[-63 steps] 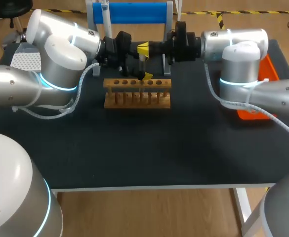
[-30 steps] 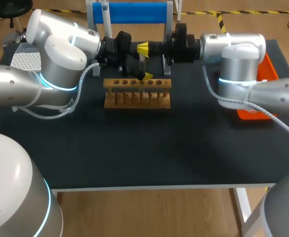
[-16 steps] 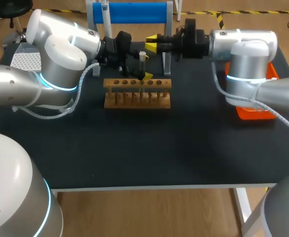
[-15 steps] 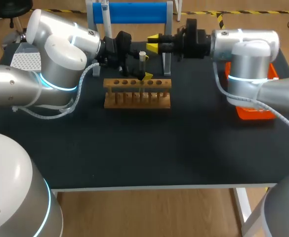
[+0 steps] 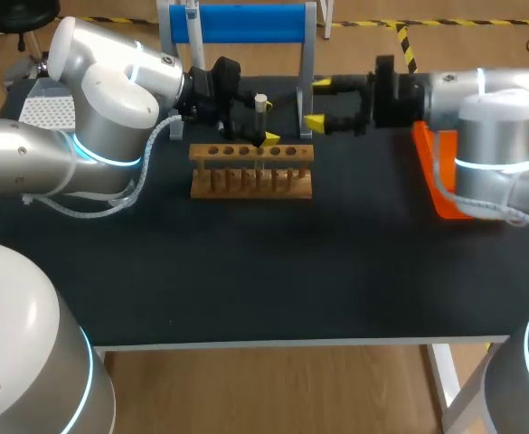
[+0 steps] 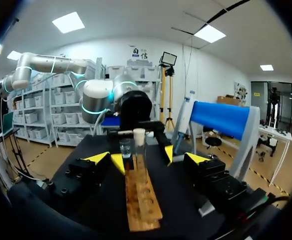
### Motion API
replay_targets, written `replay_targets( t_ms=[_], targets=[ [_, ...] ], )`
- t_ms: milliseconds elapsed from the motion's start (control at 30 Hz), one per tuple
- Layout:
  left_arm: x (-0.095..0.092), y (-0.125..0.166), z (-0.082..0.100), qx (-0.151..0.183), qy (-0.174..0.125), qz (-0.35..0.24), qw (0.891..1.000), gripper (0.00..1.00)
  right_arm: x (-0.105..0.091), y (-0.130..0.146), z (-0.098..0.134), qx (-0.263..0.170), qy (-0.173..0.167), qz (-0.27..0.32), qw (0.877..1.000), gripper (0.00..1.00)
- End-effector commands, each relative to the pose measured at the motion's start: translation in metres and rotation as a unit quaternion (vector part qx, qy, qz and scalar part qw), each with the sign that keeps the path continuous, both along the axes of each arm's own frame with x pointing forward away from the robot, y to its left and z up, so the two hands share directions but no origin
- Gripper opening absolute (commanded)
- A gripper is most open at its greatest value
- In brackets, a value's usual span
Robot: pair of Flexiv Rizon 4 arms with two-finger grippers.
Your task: Invert the test tube, pick up the pipette, mount the tip to pipette, aspirate from beaker and dispense into the tube, eject the tip, return the pipette, and cap with the stopper.
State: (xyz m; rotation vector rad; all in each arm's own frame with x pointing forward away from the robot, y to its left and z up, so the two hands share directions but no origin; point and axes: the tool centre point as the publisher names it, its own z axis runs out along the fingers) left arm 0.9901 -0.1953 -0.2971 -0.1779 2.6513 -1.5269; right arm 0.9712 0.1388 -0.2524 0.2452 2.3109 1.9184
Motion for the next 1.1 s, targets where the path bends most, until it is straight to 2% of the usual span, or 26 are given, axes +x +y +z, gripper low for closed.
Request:
replay_targets(
  t_ms=[33, 467, 1100],
  targets=[
    [0.001, 0.0, 0.0, 0.001, 0.001, -0.001, 1.0, 1.0, -0.015, -0.015, -0.009, -0.011, 0.01, -0.007, 1.0, 1.0],
    [0.001, 0.0, 0.0, 0.001, 0.001, -0.001, 1.0, 1.0, -0.019, -0.02, -0.014, -0.017, 0.009, -0.009, 1.0, 1.0],
    [-0.004, 0.055, 0.003, 0.014, -0.004, 0.092, 0.996, 1.0, -0.019, -0.02, -0.014, -0.017, 0.009, -0.009, 1.0, 1.0]
  ],
)
